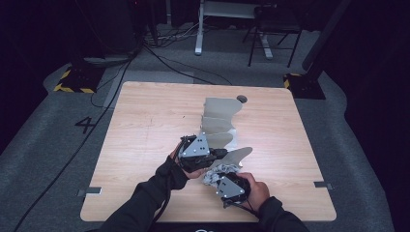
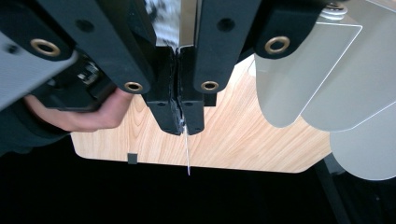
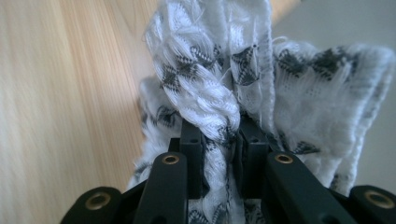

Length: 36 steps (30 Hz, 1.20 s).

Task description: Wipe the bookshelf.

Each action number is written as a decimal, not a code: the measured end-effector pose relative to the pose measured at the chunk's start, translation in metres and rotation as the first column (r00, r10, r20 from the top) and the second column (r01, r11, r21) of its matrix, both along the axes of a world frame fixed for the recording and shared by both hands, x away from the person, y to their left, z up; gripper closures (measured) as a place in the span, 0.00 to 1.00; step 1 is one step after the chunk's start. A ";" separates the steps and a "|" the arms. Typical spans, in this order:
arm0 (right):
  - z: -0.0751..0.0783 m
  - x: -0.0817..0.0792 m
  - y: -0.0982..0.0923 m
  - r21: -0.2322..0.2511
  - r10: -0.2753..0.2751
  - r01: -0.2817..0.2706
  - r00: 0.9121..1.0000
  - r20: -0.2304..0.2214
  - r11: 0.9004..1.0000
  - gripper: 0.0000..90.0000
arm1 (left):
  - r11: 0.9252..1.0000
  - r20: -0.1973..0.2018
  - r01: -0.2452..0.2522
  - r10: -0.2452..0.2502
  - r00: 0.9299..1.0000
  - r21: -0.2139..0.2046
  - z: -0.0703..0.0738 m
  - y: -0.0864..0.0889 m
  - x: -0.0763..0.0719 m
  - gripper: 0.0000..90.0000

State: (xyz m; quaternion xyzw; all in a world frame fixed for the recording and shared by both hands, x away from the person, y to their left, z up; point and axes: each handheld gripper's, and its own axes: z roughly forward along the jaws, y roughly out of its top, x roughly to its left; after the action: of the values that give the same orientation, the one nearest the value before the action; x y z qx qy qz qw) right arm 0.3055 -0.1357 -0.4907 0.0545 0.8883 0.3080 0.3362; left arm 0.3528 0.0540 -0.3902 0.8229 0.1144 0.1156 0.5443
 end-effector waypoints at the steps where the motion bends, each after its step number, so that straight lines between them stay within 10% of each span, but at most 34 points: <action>1: -0.001 0.002 -0.004 -0.008 -0.010 0.010 1.000 0.001 1.000 0.85 | 1.000 0.000 0.000 0.000 1.000 0.001 0.000 0.000 0.000 0.98; 15: 0.005 0.020 -0.061 0.030 -0.185 0.184 0.983 0.006 0.982 0.85 | 1.000 -0.001 -0.005 0.005 1.000 0.004 0.000 0.000 0.000 0.98; 27: 0.068 -0.001 -0.075 0.329 -0.244 0.192 0.962 0.122 0.925 0.85 | 1.000 -0.022 -0.008 0.008 1.000 -0.003 0.000 -0.005 -0.003 0.98; 36: 0.061 -0.008 -0.051 0.299 -0.183 0.138 0.974 0.130 0.944 0.85 | 0.999 -0.054 -0.032 0.031 0.998 -0.014 0.001 -0.008 -0.004 0.98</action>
State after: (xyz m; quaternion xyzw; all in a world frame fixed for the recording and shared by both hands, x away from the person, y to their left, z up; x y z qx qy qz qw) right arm 0.2979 -0.1866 -0.4295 0.1508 0.7976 0.4087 0.4172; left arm 0.3485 0.0465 -0.3888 0.8197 0.1429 0.1009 0.5454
